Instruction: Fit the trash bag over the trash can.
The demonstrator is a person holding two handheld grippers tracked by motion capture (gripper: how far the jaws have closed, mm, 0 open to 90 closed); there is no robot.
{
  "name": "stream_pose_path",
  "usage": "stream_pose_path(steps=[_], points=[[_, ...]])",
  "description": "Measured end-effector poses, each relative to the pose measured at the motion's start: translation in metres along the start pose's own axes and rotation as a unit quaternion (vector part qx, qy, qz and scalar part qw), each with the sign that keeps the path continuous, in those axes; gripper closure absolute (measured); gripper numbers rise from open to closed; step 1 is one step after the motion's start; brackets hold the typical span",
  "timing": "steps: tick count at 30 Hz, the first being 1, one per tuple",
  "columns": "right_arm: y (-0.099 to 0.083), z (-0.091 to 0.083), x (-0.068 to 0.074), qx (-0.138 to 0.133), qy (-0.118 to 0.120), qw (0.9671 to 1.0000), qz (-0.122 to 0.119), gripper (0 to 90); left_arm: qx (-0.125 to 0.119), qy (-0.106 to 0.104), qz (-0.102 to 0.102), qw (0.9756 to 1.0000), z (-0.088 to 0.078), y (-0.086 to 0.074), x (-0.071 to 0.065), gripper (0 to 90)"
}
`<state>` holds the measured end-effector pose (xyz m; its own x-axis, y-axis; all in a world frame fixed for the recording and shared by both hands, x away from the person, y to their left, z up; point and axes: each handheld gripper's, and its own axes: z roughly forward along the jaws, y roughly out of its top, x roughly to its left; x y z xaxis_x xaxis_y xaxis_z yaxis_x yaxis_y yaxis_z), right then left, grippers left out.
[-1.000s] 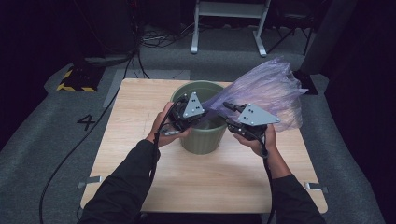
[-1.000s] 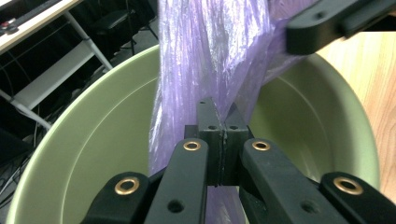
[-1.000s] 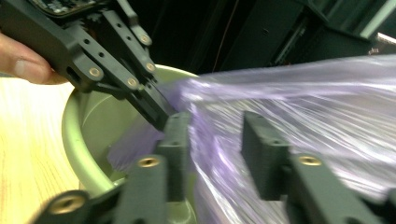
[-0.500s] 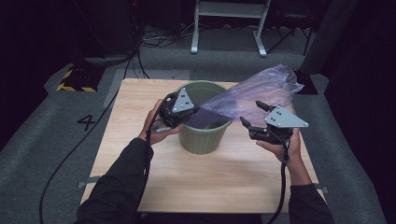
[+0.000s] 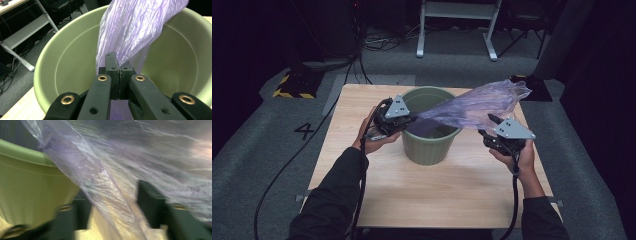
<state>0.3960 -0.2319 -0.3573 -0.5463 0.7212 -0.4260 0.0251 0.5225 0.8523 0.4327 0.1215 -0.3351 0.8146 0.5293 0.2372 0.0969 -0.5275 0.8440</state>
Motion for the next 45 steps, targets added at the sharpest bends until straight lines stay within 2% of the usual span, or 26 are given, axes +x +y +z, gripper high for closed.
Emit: stream_pose_path(steps=[1,4,6,7,9,11,13,16,18,21,23,27,30,32,34,38,40,43,45], points=[[-0.001,0.0,0.0,-0.006,0.001,1.0,0.0,70.2,-0.001,0.002,0.0,1.0,-0.001,0.0,0.0,88.2],[0.0,-0.001,0.0,-0.022,-0.005,0.9997,-0.013,83.9,-0.016,-0.004,-0.009,0.9998,-0.004,-0.002,0.0,84.5],[0.002,-0.004,-0.001,-0.035,-0.01,0.9992,-0.013,88.9,-0.016,-0.003,-0.011,0.9998,-0.004,-0.003,0.001,81.6],[0.004,-0.005,-0.001,-0.04,-0.014,0.999,-0.014,90.0,-0.016,-0.003,-0.014,0.9998,-0.003,-0.003,0.001,77.8],[0.008,-0.007,-0.002,-0.048,-0.017,0.9986,-0.012,90.0,-0.019,-0.005,-0.016,0.9997,-0.003,-0.004,0.001,76.9],[0.012,-0.009,-0.002,-0.056,-0.018,0.9982,-0.013,90.0,-0.019,-0.002,-0.019,0.9996,-0.004,-0.004,0.001,70.0],[0.015,-0.01,-0.002,-0.056,-0.02,0.998,-0.021,90.0,-0.02,-0.004,-0.019,0.9996,-0.005,-0.003,0.001,65.0],[0.015,-0.01,-0.002,-0.054,-0.017,0.9981,-0.024,90.0,-0.016,-0.003,-0.011,0.9998,-0.007,-0.003,-0.001,63.0],[0.015,-0.01,-0.002,-0.055,-0.013,0.9982,-0.022,90.0,-0.014,-0.003,-0.012,0.9998,-0.006,-0.001,-0.001,51.8],[0.014,-0.008,-0.002,-0.055,-0.004,0.9983,-0.018,90.0,-0.002,-0.017,-0.028,0.9995,-0.003,0.003,-0.002,29.8],[0.014,-0.008,-0.001,-0.054,-0.004,0.9984,-0.017,90.0,-0.004,-0.021,-0.023,0.9995,-0.002,0.007,-0.005,23.1],[0.016,-0.009,-0.002,-0.057,-0.013,0.9981,-0.019,90.0,-0.019,-0.039,-0.017,0.9989,-0.005,0.015,-0.011,20.1],[0.018,-0.012,-0.004,-0.06,-0.024,0.9978,-0.016,90.0,-0.013,-0.018,-0.011,0.9997,-0.004,0.021,-0.014,19.4],[0.018,-0.013,-0.007,-0.061,-0.034,0.9974,-0.013,90.0,-0.012,-0.022,-0.011,0.9996,-0.003,0.024,-0.015,19.6],[0.02,-0.014,-0.01,-0.063,-0.035,0.9974,-0.007,90.0,-0.013,-0.03,-0.008,0.9994,-0.002,0.029,-0.017,20.3],[0.028,-0.013,-0.006,-0.067,-0.036,0.9969,-0.02,90.0,-0.018,-0.039,-0.002,0.9991,0.005,0.04,-0.024,22.9],[0.032,-0.011,-0.002,-0.07,-0.03,0.9967,-0.028,90.0,-0.017,-0.047,-0.006,0.9987,0.011,0.045,-0.027,23.7],[0.039,-0.008,0.005,-0.075,-0.021,0.9963,-0.037,90.0,-0.006,-0.05,-0.002,0.9988,0.021,0.051,-0.031,29.3],[0.042,-0.005,0.009,-0.079,-0.015,0.996,-0.04,90.0,-0.001,-0.042,0.006,0.9991,0.024,0.053,-0.033,41.8]])
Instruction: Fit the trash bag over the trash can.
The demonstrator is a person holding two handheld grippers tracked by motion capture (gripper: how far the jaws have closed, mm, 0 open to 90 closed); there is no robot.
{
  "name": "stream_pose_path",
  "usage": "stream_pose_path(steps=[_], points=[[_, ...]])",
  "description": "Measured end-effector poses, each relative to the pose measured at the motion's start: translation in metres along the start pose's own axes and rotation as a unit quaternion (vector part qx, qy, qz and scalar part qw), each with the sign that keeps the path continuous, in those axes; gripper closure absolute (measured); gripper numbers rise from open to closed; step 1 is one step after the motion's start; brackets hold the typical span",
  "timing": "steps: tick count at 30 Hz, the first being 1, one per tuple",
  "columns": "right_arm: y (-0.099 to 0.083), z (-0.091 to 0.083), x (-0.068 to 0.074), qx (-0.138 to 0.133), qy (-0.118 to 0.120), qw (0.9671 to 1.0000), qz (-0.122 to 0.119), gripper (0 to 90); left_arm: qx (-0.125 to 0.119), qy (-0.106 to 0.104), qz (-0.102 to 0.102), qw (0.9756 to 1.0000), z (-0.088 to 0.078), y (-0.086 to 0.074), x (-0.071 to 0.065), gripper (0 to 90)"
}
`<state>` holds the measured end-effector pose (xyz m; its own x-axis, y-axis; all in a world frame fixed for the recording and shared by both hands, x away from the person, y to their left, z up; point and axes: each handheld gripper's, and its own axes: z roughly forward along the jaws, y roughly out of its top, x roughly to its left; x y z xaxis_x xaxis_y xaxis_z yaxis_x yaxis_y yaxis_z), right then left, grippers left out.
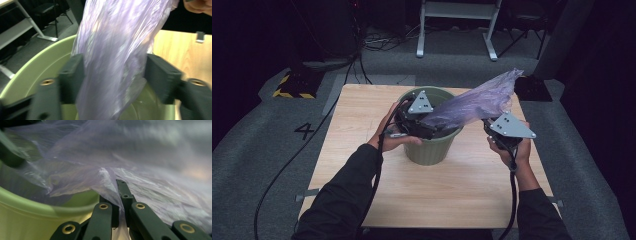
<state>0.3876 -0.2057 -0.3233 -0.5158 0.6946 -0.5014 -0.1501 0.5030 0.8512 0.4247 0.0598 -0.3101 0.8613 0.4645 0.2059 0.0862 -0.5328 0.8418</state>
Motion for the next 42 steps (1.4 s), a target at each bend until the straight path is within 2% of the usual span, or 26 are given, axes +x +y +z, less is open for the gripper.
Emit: stream_pose_path(steps=[2,4,5,7,10,14,17,18,20,22,26,28,30,32,34,36,37,42], points=[[0.003,0.002,0.004,-0.003,0.005,1.0,0.0,90.0,0.009,0.001,0.01,0.9999,0.002,-0.001,-0.001,56.7],[0.004,0.003,0.007,-0.006,0.01,0.9999,-0.001,90.0,0.014,0.018,0.021,0.9995,0.002,-0.004,0.0,73.9],[0.005,0.003,0.009,-0.006,0.009,0.9999,-0.004,90.0,0.014,0.018,0.021,0.9995,0.001,-0.006,0.001,80.6],[0.004,0.003,0.01,-0.007,0.013,0.9999,-0.003,85.9,0.012,0.023,0.02,0.9995,-0.003,-0.01,0.004,87.5],[0.003,0.0,0.011,-0.005,0.015,0.9999,-0.001,79.2,0.005,0.026,0.016,0.9995,-0.013,-0.016,0.009,89.2],[0.002,-0.005,0.008,-0.001,0.016,0.9998,0.01,58.8,-0.006,0.03,0.003,0.9995,-0.025,-0.025,0.014,89.2],[-0.001,-0.006,0.006,0.015,0.023,0.9994,0.019,44.9,-0.016,0.029,-0.002,0.9995,-0.031,-0.031,0.016,89.0],[-0.003,-0.006,0.006,0.018,0.027,0.9993,0.02,42.0,-0.014,0.03,-0.003,0.9994,-0.032,-0.033,0.017,89.0],[-0.007,-0.007,0.007,0.023,0.021,0.9993,0.018,36.6,-0.011,0.034,-0.005,0.9993,-0.031,-0.036,0.018,89.0],[-0.008,-0.006,0.008,0.026,0.03,0.999,0.022,33.1,-0.013,0.033,-0.012,0.9993,-0.029,-0.038,0.019,89.0],[-0.006,-0.009,0.008,0.007,0.054,0.9976,0.041,27.9,-0.016,0.032,-0.013,0.9993,-0.029,-0.041,0.019,88.5],[-0.003,-0.012,0.007,-0.008,0.069,0.9961,0.055,30.6,-0.017,0.031,-0.014,0.9993,-0.029,-0.043,0.019,86.8],[0.0,-0.016,0.006,-0.023,0.083,0.9946,0.058,46.9,-0.018,0.034,-0.017,0.9991,-0.029,-0.044,0.019,83.8],[0.004,-0.019,0.007,-0.031,0.08,0.9952,0.047,64.2,-0.018,0.034,-0.018,0.9991,-0.03,-0.045,0.019,78.9],[0.007,-0.021,0.008,-0.038,0.088,0.9947,0.036,77.6,-0.019,0.037,-0.017,0.999,-0.031,-0.045,0.018,74.6],[0.009,-0.02,0.008,-0.041,0.095,0.994,0.033,84.4,-0.02,0.042,-0.017,0.9988,-0.032,-0.045,0.017,61.8],[0.01,-0.019,0.009,-0.043,0.098,0.9938,0.031,87.3,-0.024,0.038,-0.017,0.9988,-0.033,-0.044,0.017,60.9],[0.014,-0.016,0.014,-0.044,0.105,0.9933,0.02,89.8,-0.04,0.014,-0.029,0.9987,-0.038,-0.039,0.015,31.9]])
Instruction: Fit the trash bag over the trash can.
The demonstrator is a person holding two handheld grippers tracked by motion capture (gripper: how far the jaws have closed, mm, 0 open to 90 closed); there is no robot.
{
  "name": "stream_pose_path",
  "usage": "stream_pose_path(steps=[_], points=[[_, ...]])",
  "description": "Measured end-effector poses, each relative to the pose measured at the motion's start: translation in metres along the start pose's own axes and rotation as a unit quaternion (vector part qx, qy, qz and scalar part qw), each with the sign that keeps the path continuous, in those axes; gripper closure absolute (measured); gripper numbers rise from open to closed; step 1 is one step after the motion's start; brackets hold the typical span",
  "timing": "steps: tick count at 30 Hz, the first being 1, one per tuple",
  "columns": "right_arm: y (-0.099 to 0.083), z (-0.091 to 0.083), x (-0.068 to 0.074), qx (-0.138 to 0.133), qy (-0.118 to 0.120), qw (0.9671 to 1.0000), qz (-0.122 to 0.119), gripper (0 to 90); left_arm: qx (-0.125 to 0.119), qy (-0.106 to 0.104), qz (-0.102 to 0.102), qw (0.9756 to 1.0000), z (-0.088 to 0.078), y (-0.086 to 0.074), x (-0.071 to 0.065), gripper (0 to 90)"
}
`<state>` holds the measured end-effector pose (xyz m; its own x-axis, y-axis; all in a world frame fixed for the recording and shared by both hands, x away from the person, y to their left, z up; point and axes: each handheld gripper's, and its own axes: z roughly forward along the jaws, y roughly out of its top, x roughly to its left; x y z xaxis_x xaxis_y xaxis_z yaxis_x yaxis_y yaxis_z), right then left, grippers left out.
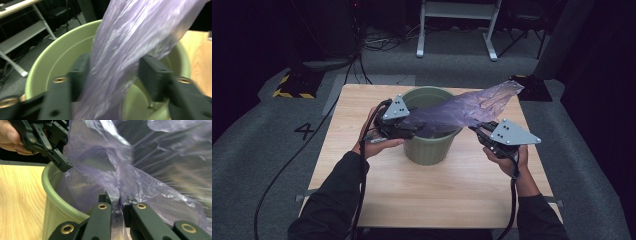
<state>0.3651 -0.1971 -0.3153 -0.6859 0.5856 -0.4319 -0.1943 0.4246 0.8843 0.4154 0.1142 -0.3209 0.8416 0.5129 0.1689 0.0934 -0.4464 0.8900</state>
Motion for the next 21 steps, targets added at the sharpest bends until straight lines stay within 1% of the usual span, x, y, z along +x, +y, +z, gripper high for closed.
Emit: stream_pose_path(steps=[1,2,4,5,7,8,10,13,15,17,18,19,20,21], points=[[0.001,0.001,0.001,0.004,0.0,1.0,-0.004,90.0,-0.001,-0.001,0.001,1.0,-0.001,0.003,-0.002,27.9],[0.002,0.002,0.001,0.007,-0.001,0.9999,-0.011,90.0,-0.001,0.0,0.004,1.0,-0.002,0.005,-0.004,25.9],[0.004,0.003,0.002,0.015,-0.004,0.9997,-0.018,90.0,-0.009,-0.003,0.011,0.9999,-0.006,0.011,-0.007,23.4],[0.004,0.002,0.002,0.016,-0.005,0.9996,-0.022,90.0,-0.009,-0.004,0.014,0.9998,-0.008,0.013,-0.008,23.4],[0.004,0.001,0.001,0.02,-0.009,0.9994,-0.025,90.0,-0.006,0.007,0.022,0.9997,-0.01,0.016,-0.011,23.4],[0.004,0.0,0.0,0.021,-0.011,0.9994,-0.024,90.0,-0.009,0.008,0.024,0.9996,-0.012,0.017,-0.011,23.3],[0.002,-0.003,-0.002,0.019,-0.013,0.9996,-0.019,90.0,-0.011,0.01,0.021,0.9997,-0.012,0.018,-0.01,23.3],[0.002,-0.003,-0.004,0.019,-0.015,0.9995,-0.019,90.0,-0.009,0.005,0.021,0.9997,-0.01,0.022,-0.01,23.7],[0.003,-0.003,-0.002,0.017,-0.012,0.9995,-0.023,90.0,-0.012,-0.002,0.026,0.9996,-0.008,0.027,-0.012,27.9],[0.005,-0.001,0.0,0.017,-0.008,0.9993,-0.031,90.0,-0.01,-0.015,0.03,0.9994,-0.004,0.033,-0.015,32.3],[0.006,0.0,0.001,0.021,-0.007,0.9992,-0.035,90.0,-0.007,-0.014,0.035,0.9993,-0.002,0.037,-0.017,33.4],[0.007,0.002,0.003,0.023,-0.007,0.999,-0.039,90.0,-0.007,-0.017,0.041,0.999,-0.001,0.041,-0.019,37.5],[0.008,0.003,0.004,0.025,-0.004,0.9988,-0.042,89.8,-0.01,-0.02,0.046,0.9987,0.0,0.043,-0.021,45.4],[0.008,0.004,0.005,0.027,-0.004,0.9987,-0.044,88.9,-0.009,-0.021,0.052,0.9984,0.001,0.046,-0.022,54.9]])
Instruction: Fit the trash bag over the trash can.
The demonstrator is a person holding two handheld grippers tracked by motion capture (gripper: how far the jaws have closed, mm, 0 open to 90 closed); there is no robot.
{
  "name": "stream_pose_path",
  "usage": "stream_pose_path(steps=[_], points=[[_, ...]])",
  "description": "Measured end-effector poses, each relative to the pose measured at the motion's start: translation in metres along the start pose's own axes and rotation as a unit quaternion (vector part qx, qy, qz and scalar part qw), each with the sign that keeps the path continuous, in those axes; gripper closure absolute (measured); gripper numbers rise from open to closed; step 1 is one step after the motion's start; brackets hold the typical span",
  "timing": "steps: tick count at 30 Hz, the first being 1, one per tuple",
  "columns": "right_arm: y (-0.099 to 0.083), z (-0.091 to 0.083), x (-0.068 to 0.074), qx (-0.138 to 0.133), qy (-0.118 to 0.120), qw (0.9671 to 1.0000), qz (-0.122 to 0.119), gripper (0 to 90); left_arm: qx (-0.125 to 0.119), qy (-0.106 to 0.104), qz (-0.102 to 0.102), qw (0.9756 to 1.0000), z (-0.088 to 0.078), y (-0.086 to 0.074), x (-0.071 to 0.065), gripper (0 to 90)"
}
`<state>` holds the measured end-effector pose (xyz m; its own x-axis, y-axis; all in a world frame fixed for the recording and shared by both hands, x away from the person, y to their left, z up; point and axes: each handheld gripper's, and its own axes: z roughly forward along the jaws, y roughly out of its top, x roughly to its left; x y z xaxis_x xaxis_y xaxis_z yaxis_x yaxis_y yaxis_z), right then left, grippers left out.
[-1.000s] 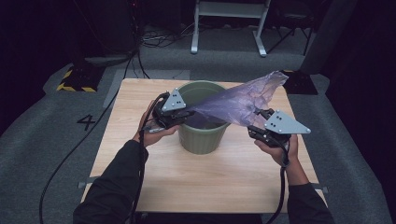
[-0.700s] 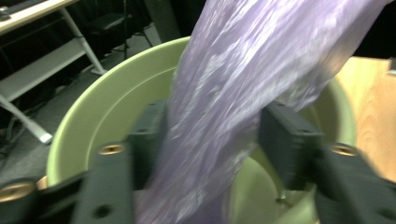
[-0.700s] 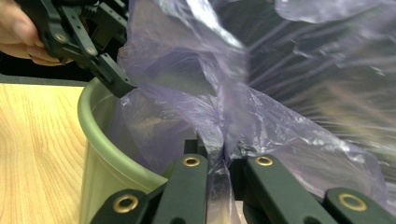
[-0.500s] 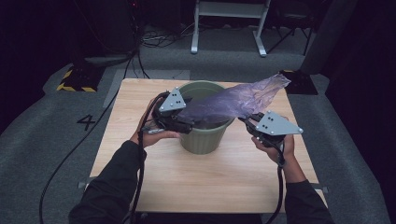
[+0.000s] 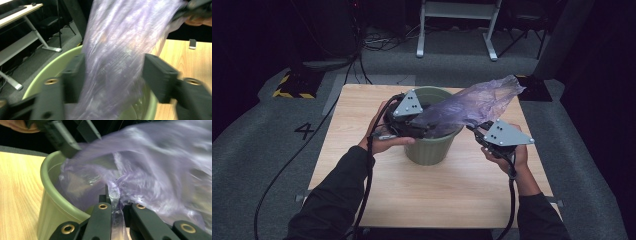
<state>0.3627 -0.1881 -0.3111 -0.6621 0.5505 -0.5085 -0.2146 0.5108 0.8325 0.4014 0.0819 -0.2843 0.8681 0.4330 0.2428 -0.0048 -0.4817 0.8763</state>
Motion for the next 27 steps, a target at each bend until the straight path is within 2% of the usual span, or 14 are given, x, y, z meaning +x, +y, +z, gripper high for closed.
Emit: stream_pose_path(steps=[2,3,5,9,12,16,19,22,24,27], points=[[0.0,0.0,0.002,0.0,-0.003,1.0,-0.002,87.0,0.01,0.014,0.02,0.9996,0.002,0.001,-0.004,75.2],[-0.001,0.0,0.003,0.0,-0.003,1.0,-0.003,84.2,0.014,0.022,0.026,0.9993,0.003,0.0,-0.004,82.1],[-0.004,-0.002,0.003,0.001,-0.009,1.0,0.001,78.8,0.016,0.019,0.023,0.9994,0.002,-0.005,-0.003,89.6],[-0.011,-0.009,0.0,0.003,-0.01,0.9996,0.027,58.0,0.008,0.029,0.005,0.9995,-0.007,-0.017,0.003,89.8],[-0.015,-0.016,-0.003,0.006,-0.002,0.999,0.044,46.2,-0.002,0.035,-0.008,0.9993,-0.015,-0.024,0.005,89.8],[-0.017,-0.026,-0.004,-0.001,0.016,0.9984,0.054,38.9,-0.002,0.038,-0.014,0.9992,-0.023,-0.035,0.009,89.8],[-0.017,-0.032,-0.003,-0.007,0.018,0.998,0.061,33.6,0.001,0.046,-0.022,0.9987,-0.026,-0.041,0.011,89.8],[-0.016,-0.035,-0.002,-0.005,0.026,0.9981,0.055,31.7,0.001,0.053,-0.026,0.9983,-0.028,-0.045,0.012,89.9],[-0.014,-0.035,0.0,-0.005,0.024,0.9985,0.049,31.5,-0.002,0.051,-0.03,0.9983,-0.029,-0.046,0.013,89.9],[-0.01,-0.035,0.003,-0.005,0.033,0.9987,0.039,31.1,-0.003,0.055,-0.027,0.9981,-0.029,-0.046,0.011,89.9]])
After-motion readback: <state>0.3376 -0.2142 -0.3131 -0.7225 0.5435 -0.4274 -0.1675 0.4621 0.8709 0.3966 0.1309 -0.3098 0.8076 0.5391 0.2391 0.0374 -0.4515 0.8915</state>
